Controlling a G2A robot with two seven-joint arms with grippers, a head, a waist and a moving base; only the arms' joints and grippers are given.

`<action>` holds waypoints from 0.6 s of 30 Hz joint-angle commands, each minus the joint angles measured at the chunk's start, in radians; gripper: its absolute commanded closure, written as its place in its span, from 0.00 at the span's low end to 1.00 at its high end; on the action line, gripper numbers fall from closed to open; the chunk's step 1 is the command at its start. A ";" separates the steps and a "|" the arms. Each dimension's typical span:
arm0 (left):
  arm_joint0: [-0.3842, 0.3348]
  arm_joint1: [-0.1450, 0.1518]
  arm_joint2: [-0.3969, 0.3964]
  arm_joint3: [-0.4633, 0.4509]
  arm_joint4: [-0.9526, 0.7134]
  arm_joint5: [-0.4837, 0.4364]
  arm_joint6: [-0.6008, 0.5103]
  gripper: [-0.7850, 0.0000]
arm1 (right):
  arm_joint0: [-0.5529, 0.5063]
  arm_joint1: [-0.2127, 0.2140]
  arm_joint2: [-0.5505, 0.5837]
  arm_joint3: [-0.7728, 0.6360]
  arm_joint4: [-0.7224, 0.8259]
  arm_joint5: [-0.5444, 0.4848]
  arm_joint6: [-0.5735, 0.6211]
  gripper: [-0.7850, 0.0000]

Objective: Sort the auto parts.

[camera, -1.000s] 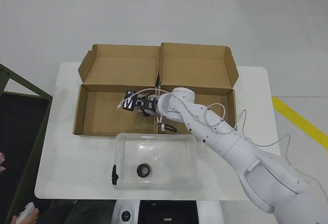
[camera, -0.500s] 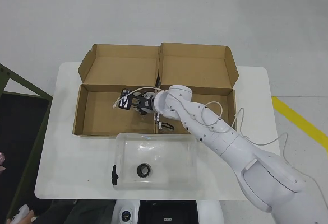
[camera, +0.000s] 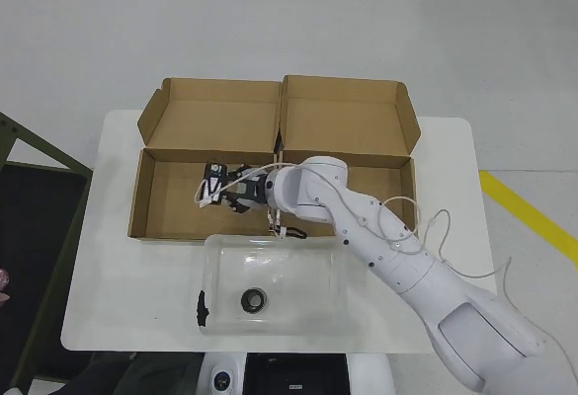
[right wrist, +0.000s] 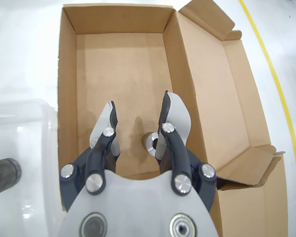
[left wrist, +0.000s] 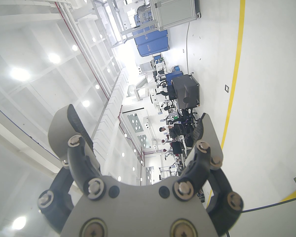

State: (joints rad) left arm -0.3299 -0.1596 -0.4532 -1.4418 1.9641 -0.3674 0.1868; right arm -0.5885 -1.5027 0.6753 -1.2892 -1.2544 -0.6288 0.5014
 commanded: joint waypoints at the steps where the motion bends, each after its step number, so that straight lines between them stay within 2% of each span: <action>1: 0.000 0.000 0.000 0.000 0.000 0.000 0.000 0.00 | -0.041 0.013 0.021 -0.061 -0.003 -0.014 0.007 0.57; 11: 0.000 0.000 0.000 0.000 0.000 0.000 0.000 0.00 | -0.253 0.075 0.105 -0.328 -0.043 -0.097 0.050 0.55; 18: 0.000 0.000 0.000 0.000 0.000 0.000 0.000 0.00 | -0.350 0.102 0.124 -0.437 -0.060 -0.160 0.081 0.55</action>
State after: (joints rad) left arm -0.3299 -0.1596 -0.4532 -1.4418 1.9641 -0.3674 0.1868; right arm -0.9288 -1.4034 0.8008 -1.7150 -1.3109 -0.7817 0.5775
